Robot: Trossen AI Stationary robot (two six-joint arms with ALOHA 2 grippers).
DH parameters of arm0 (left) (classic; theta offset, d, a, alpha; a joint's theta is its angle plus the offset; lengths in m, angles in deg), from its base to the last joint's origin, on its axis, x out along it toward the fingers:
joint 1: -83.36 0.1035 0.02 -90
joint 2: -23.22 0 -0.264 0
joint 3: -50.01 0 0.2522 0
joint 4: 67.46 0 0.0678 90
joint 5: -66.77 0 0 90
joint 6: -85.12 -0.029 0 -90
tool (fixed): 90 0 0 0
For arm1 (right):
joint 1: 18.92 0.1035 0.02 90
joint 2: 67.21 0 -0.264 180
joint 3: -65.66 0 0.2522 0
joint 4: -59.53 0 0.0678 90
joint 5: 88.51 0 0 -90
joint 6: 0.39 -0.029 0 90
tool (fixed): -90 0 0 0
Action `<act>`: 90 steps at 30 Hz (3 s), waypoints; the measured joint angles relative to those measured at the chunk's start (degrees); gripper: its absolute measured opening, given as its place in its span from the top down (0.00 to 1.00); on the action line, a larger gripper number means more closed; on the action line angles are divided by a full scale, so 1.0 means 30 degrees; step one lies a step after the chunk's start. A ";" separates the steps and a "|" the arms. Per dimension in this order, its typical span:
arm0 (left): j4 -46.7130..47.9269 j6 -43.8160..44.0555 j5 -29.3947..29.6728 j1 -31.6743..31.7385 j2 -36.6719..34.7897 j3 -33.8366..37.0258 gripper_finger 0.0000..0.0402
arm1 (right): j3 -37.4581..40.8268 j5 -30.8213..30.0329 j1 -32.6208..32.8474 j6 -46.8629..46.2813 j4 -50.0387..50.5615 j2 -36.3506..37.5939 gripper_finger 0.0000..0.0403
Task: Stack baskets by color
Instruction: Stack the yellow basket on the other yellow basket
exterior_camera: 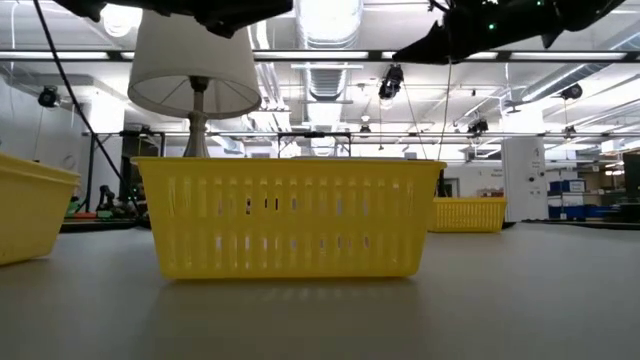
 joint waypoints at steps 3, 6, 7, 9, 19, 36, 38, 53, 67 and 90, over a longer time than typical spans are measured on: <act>0.0037 -0.0203 0.0251 0.0024 -0.0777 0.0651 0.68 | -0.0319 0.1425 0.0239 -0.1046 0.2273 0.0180 0.98; 0.0015 -0.0195 0.0753 0.0102 -0.1614 0.1302 0.68 | -0.0388 0.3120 0.0684 -0.2134 0.4546 0.0507 0.98; 0.0017 -0.0206 0.0925 0.0108 -0.1873 0.1525 0.68 | -0.0415 0.3598 0.0914 -0.2495 0.5290 0.0599 0.98; 0.0028 -0.0288 0.1358 0.0115 -0.2418 0.1966 0.68 | -0.0507 0.3942 0.1456 -0.3384 0.6565 0.0802 0.98; 0.0008 -0.1553 0.2371 0.0452 -0.3581 0.2534 0.68 | -0.0616 0.3801 0.4672 -0.7879 0.8894 0.1430 0.98; -0.0036 -0.2256 0.2364 0.1299 -0.3531 0.2512 0.68 | -0.0623 0.2685 0.8882 -1.5725 0.9435 0.0842 0.98; -0.0060 -0.2245 0.2369 0.1489 -0.3490 0.2512 0.68 | -0.0623 0.2592 0.9264 -1.6719 1.0197 0.0616 0.98; -0.1104 -0.2064 0.2361 0.1610 -0.3408 0.2512 0.68 | -0.0623 0.0846 1.1640 -2.5007 2.1080 0.0254 0.98; -0.1180 -0.2068 0.2356 0.1610 -0.3299 0.2512 0.68 | -0.0623 0.0167 1.1842 -2.6485 2.1871 0.0254 0.97; -0.1173 -0.2060 0.2356 0.1610 -0.2825 0.2527 0.68 | -0.8127 -0.1441 1.3208 -1.9579 2.1693 -0.6226 0.84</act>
